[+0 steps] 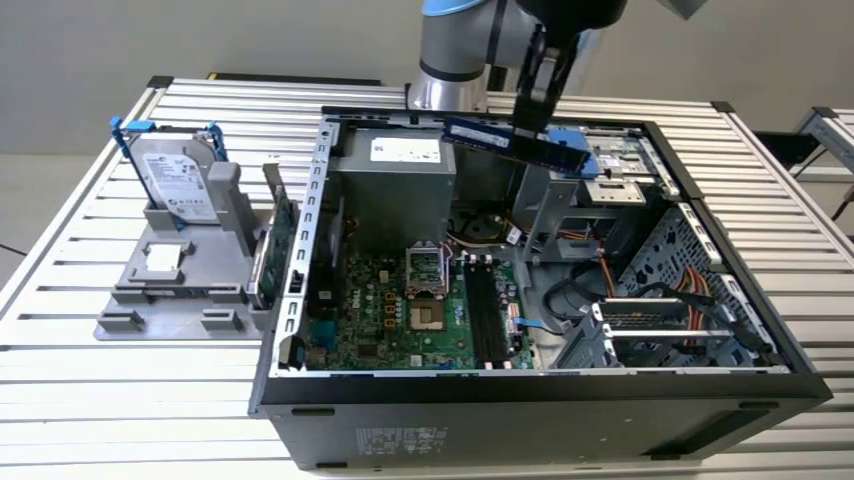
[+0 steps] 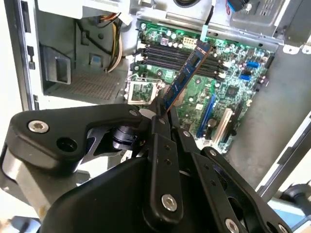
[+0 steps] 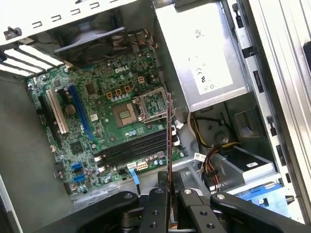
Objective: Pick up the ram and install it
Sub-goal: 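Insert the ram into the slot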
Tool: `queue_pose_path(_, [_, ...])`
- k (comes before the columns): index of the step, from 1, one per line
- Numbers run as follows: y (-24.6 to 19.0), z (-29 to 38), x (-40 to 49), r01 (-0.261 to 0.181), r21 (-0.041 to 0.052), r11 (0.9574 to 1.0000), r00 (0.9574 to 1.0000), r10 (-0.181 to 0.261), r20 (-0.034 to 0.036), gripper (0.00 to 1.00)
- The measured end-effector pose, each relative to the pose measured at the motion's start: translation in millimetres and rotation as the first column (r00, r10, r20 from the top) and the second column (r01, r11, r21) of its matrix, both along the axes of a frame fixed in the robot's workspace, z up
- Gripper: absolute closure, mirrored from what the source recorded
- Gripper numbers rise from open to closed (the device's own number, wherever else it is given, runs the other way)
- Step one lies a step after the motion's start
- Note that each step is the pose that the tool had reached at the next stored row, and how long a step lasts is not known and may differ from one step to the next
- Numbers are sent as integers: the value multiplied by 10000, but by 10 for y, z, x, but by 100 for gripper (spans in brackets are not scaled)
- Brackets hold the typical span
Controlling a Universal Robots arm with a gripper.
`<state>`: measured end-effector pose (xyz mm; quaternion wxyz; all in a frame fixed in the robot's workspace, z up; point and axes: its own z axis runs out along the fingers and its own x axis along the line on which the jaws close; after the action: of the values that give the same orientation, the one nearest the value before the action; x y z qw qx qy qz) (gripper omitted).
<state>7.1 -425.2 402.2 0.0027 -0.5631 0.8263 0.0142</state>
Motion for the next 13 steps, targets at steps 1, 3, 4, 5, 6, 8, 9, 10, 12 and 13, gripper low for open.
queue_pose_path(1, [0, 0, 0, 144, -1, 9999, 9999, -144, -1, 100])
queue_pose_path(3, [0, 0, 0, 439, -1, 9990, 9990, -439, -3, 100])
queue_pose_path(4, [0, 0, 0, 574, -1, 9984, 9984, -574, -3, 100])
queue_pose_path(5, [0, 0, 0, 730, -1, 9973, 9973, -730, -4, 100])
queue_pose_path(6, [0, 0, 0, 869, -1, 9962, 9962, -869, -4, 100])
queue_pose_path(8, [0, 0, 0, 1164, -1, 9932, 9932, -1164, -4, 100])
queue_pose_path(9, [0, 0, 0, 1308, -1, 9914, 9914, -1308, -5, 100])
queue_pose_path(10, [0, 0, 0, 1449, -1, 9894, 9894, -1449, -5, 100])
queue_pose_path(12, [0, 0, 0, 1729, -1, 9849, 9849, -1729, -5, 100])
queue_pose_path(13, [0, 0, 0, 1870, -1, 9824, 9824, -1870, -5, 100])
